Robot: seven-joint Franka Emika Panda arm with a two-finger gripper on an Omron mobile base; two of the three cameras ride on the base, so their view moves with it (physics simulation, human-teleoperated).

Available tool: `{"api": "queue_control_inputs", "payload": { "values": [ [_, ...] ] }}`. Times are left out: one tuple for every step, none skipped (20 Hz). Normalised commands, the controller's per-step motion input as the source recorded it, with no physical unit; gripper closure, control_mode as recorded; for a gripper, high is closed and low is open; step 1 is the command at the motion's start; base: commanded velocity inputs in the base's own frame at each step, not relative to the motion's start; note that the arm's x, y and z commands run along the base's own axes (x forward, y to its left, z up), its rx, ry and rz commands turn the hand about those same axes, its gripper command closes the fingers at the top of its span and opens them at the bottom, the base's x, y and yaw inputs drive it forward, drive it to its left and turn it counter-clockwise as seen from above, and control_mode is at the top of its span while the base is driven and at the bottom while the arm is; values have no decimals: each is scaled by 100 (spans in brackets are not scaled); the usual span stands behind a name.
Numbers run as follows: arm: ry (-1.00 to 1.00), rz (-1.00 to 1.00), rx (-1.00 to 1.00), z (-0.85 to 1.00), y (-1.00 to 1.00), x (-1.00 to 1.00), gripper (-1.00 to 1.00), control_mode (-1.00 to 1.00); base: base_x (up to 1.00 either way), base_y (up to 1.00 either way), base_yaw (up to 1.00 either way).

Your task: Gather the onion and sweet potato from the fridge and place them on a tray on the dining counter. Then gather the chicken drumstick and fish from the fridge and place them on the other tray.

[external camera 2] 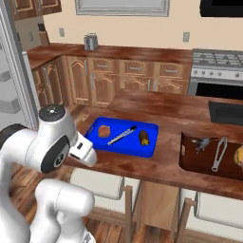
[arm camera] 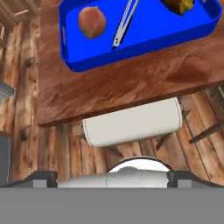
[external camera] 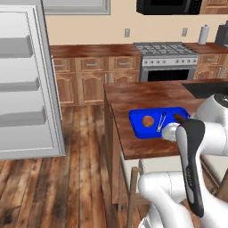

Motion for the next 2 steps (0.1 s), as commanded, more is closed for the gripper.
{"api": "queue_control_inputs", "payload": {
  "values": [
    [0,0,-16,-35,31,-66,-100,-100,0,0,0],
    [0,0,-16,-31,33,-64,-100,-100,0,0,0]
  ]
}}
